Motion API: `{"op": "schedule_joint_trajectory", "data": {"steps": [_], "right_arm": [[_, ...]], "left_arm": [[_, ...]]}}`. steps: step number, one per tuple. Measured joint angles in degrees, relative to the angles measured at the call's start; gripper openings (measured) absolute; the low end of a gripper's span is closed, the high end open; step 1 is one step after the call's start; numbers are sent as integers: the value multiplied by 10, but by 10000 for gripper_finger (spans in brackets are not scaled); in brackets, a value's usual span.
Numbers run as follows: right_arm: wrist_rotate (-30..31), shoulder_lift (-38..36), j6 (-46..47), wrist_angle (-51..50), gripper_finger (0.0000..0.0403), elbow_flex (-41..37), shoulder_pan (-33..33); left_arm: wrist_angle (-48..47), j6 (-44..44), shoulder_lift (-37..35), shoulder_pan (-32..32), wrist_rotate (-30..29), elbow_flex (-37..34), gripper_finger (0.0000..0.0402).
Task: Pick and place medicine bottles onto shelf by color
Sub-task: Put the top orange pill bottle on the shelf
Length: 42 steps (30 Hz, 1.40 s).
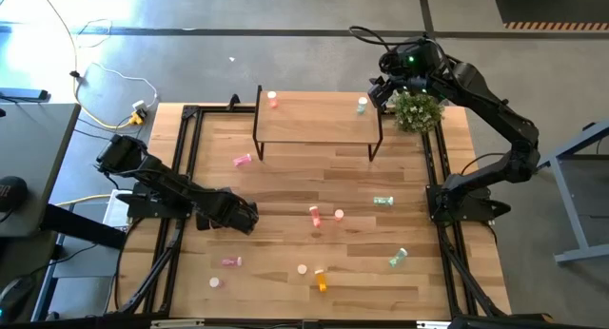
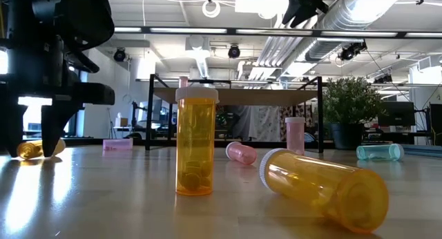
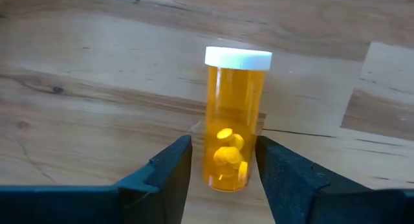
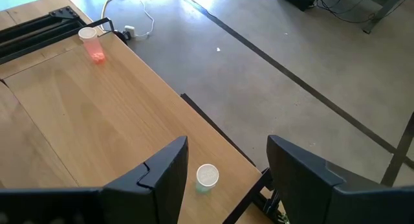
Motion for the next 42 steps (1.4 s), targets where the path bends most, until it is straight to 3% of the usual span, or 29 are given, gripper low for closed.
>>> {"op": "schedule_joint_trajectory", "data": {"steps": [10, 15, 20, 28, 31, 36, 42], "right_arm": [[1, 0, 0, -4, 202, 0, 0], [-5, 0, 0, -4, 202, 0, 0], [-69, 0, 6, -5, 202, 0, 0], [-296, 0, 64, -21, 202, 0, 4], [-352, 0, 80, -21, 202, 0, 17], [-398, 0, 91, -13, 202, 0, 60], [-398, 0, 97, 13, 202, 0, 117]], "left_arm": [[-1, 15, 0, -1, 0, 0, 81], [21, 36, -3, -1, 1, 2, 87], [27, 92, -22, -1, -2, 25, 97], [51, 281, -89, 1, -89, 80, 95], [76, 356, -114, 7, -132, 94, 95], [144, 486, -155, 30, -176, 98, 95], [255, 656, -182, 69, -168, 101, 95]]}}
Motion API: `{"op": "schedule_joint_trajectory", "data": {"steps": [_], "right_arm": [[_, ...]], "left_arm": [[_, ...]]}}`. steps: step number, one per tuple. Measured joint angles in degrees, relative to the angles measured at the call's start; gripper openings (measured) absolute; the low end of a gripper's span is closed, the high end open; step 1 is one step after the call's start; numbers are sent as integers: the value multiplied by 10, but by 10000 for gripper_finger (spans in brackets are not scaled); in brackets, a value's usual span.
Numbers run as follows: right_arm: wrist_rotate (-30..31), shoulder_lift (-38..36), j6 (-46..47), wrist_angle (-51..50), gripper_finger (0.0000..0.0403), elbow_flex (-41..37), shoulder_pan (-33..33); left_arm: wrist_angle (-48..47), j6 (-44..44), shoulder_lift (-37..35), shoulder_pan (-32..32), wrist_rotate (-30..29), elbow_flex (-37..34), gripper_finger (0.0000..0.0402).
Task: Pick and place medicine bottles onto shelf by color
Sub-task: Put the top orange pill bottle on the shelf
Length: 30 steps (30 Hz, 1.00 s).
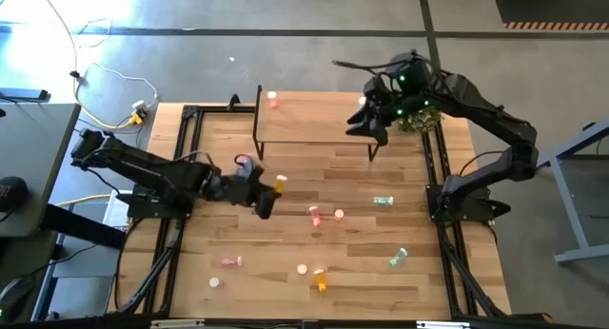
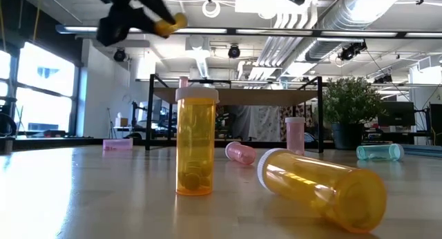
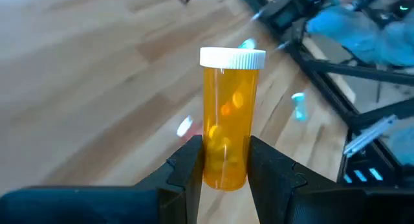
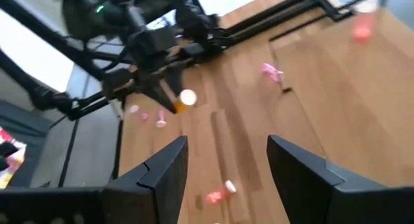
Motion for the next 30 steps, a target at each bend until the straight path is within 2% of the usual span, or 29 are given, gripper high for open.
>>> {"op": "schedule_joint_trajectory", "data": {"steps": [7, 15, 26, 30], "right_arm": [[33, 0, 36, 96, 202, 0, 65], [117, 6, 58, 205, 202, 0, 119], [138, 67, -17, 252, 202, 0, 188], [139, 88, -17, 268, 202, 0, 199]], "left_arm": [[96, 152, -12, 52, 64, -2, 95], [181, 277, -12, 105, 149, -1, 95], [279, 403, -12, 141, 207, -2, 95], [299, 446, -12, 142, 218, -2, 95]]}}
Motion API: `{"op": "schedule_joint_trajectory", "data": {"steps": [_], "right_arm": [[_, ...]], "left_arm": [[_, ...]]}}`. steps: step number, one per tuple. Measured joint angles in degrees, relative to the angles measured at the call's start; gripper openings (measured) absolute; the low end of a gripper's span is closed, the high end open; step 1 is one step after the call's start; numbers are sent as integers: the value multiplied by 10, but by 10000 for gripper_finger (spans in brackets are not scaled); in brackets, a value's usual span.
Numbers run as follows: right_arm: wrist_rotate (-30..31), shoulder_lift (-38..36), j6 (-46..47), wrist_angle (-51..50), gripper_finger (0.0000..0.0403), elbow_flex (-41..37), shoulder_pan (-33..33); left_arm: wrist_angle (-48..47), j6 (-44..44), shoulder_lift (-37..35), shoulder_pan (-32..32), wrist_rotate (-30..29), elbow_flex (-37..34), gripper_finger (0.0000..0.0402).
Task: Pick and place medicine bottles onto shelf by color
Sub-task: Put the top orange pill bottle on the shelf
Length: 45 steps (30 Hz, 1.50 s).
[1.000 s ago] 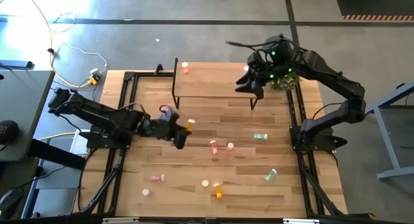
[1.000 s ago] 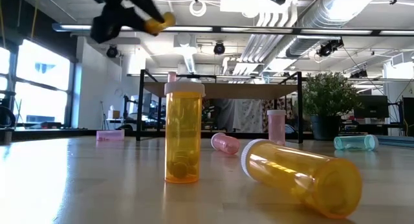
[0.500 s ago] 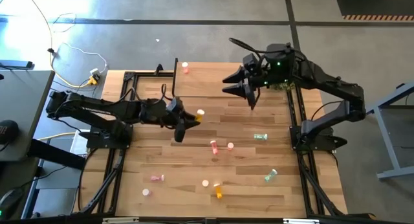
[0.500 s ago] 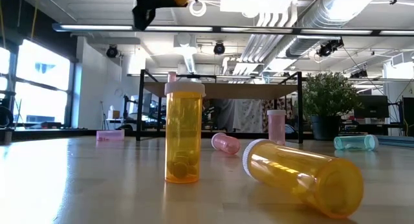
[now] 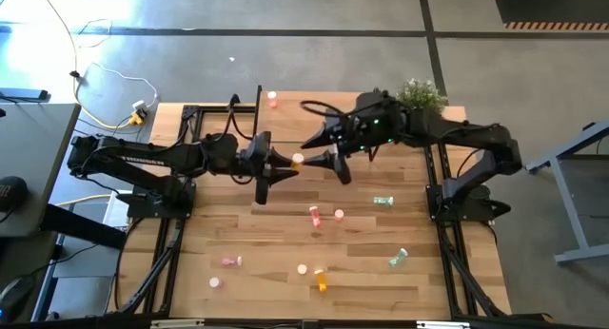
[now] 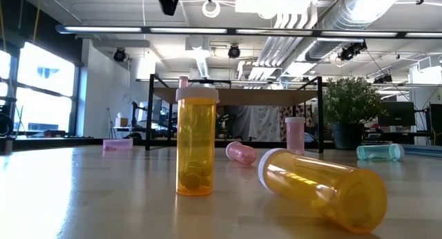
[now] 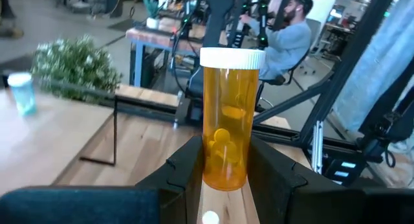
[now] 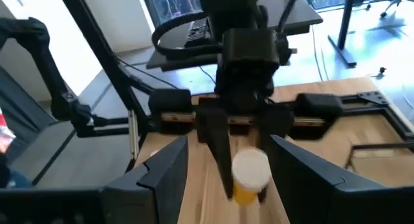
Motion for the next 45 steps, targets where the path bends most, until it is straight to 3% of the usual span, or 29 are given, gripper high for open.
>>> {"op": "schedule_joint_trajectory", "data": {"steps": [17, 31, 38, 45], "right_arm": [[-8, 41, 28, 15, 200, 0, 0], [-7, 41, 28, -2, 110, 0, 0], [-7, 41, 30, -8, 107, 0, 0], [10, 41, 30, -11, 107, 0, -1]], "left_arm": [[20, 23, 0, 3, 0, 0, 95], [19, 13, 0, 3, 0, 0, 95], [18, 13, 0, 2, -2, 0, 101], [13, 1, 0, 9, -20, 0, 132]]}}
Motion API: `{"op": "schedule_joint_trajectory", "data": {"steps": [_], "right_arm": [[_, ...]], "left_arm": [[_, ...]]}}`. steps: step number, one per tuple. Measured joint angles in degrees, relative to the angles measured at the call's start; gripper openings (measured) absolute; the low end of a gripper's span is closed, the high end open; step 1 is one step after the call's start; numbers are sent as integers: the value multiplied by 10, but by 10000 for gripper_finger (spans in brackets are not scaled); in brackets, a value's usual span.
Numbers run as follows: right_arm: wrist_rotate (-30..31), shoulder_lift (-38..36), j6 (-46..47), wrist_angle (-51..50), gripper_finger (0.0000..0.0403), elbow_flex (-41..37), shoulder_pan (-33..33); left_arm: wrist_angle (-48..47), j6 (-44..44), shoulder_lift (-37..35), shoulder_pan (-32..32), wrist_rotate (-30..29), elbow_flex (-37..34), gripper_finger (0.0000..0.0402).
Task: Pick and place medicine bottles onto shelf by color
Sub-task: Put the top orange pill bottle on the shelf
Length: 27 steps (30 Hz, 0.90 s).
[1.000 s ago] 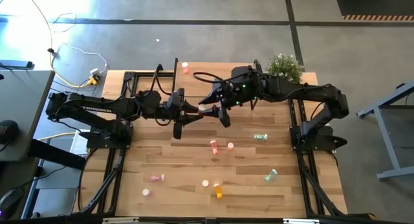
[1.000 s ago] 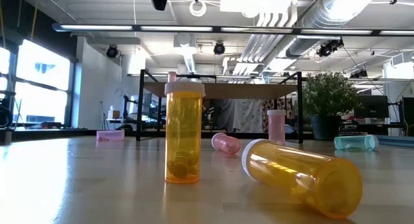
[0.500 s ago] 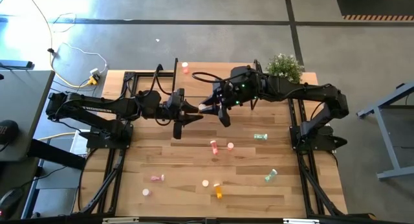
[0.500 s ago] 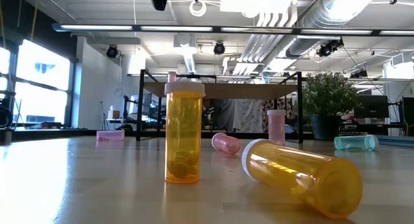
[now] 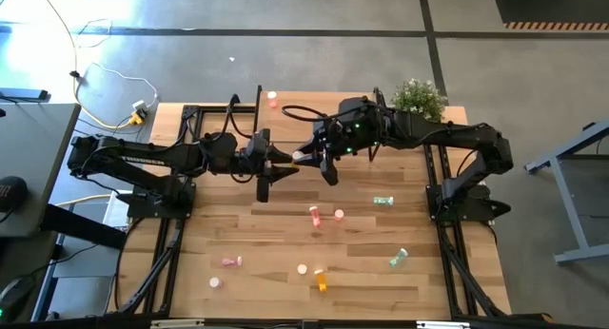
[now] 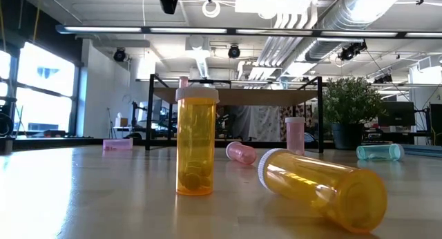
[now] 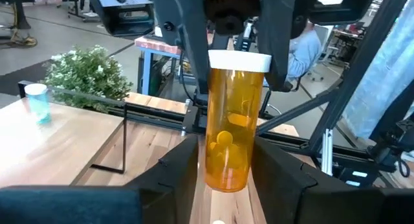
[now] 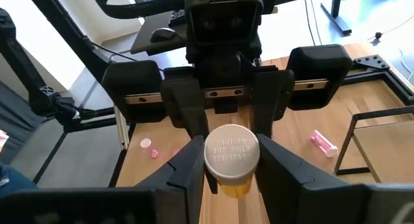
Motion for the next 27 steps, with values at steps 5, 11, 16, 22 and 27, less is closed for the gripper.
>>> {"op": "schedule_joint_trajectory", "data": {"steps": [5, 11, 16, 22, 27], "right_arm": [[22, -7, 0, -1, 107, 0, -12], [39, -21, -16, 10, 108, 0, -57], [40, -28, -71, 66, 108, 0, -124], [38, -28, -145, 146, 108, 0, -208], [12, -1, -172, 124, 108, 1, -259]], "left_arm": [[-2, -23, -9, 26, 18, 0, 177], [-22, -25, -23, 60, 30, 0, 227], [-36, -56, -41, 107, 29, 0, 238], [-75, -69, -61, 157, 24, 0, 239], [-141, -75, -65, 176, -3, 0, 239]]}}
